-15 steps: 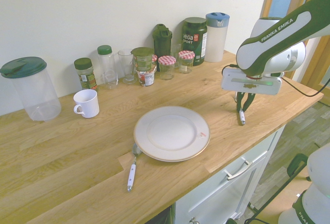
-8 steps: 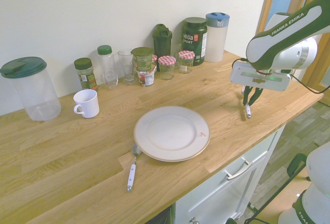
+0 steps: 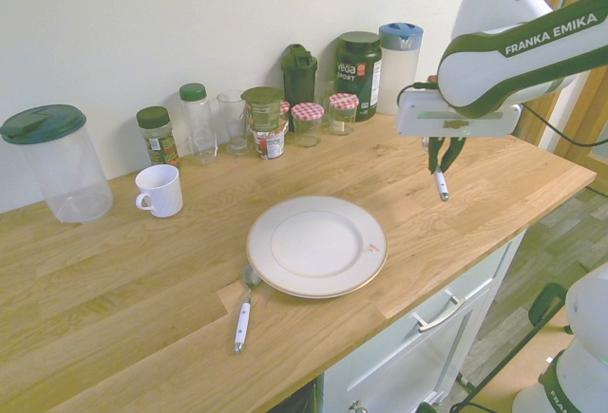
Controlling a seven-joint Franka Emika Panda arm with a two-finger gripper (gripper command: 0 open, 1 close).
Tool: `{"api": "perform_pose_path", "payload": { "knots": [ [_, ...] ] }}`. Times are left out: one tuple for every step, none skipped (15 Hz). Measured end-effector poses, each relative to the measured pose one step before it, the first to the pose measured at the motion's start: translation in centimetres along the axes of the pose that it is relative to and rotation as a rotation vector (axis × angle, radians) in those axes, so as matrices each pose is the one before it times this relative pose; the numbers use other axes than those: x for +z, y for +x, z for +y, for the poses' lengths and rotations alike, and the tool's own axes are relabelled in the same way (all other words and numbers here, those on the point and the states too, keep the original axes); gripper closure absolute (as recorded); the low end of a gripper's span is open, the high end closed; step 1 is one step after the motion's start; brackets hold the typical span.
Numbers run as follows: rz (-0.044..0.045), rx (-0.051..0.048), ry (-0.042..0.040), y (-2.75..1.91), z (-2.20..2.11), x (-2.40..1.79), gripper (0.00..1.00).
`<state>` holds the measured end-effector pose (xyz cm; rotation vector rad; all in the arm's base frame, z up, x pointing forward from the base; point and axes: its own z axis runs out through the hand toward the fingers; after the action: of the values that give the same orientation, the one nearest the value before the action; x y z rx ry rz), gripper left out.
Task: Put the fork into the plate
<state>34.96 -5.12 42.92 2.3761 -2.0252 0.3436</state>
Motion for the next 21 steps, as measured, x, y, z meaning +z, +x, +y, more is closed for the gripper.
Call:
{"api": "perform_pose_path", "payload": {
  "knots": [
    [0.01958,-0.02984,-0.00214,-2.865,-0.202,-1.271,1.0],
    [0.01665,-0.03806,0.0014,-2.838,-0.065,-1.203,1.0],
    [0.01629,-0.03952,0.00507,-2.72,-0.006,-1.074,1.0],
    [0.01226,-0.04135,0.00265,-2.238,0.025,-0.728,1.0],
    [0.00862,-0.04222,-0.00064,-1.988,-0.037,-0.413,1.0],
    [0.00697,-0.0406,-0.00117,-1.645,-0.123,-0.145,1.0],
    [0.00466,-0.03833,-0.00134,-1.34,-0.177,0.016,1.0],
    [0.00376,-0.03391,-0.004,-1.019,-0.259,0.23,1.0],
    [0.00376,-0.03258,-0.00612,-0.767,-0.31,0.4,1.0],
    [0.00557,-0.03523,-0.00596,-0.745,-0.453,0.611,1.0],
    [0.00692,-0.04176,-0.0026,-0.648,-0.529,0.634,1.0],
    [0.00274,-0.03862,-0.0001,-0.373,-0.602,0.492,1.0],
    [-0.00034,-0.03713,0.00228,-0.083,-0.733,0.244,1.0],
    [0.00186,-0.0335,0.00561,0.004,-0.698,-0.082,1.0],
    [0.00127,-0.04154,0.00906,-0.195,-0.569,-0.205,1.0],
    [-0.00139,-0.05739,0.01334,-0.517,-0.46,-0.307,1.0],
    [-0.00167,-0.05899,0.01447,-0.535,-0.29,-0.216,1.0],
    [-0.00319,-0.05264,0.0106,-0.336,-0.173,-0.202,1.0],
    [-0.00786,-0.05128,0.00802,-0.06,-0.055,-0.068,1.0],
    [-0.01441,-0.05612,0.00714,0.142,0.023,0.123,1.0],
    [-0.01731,-0.04981,0.00658,0.382,0.11,0.219,1.0]
  ]
}}
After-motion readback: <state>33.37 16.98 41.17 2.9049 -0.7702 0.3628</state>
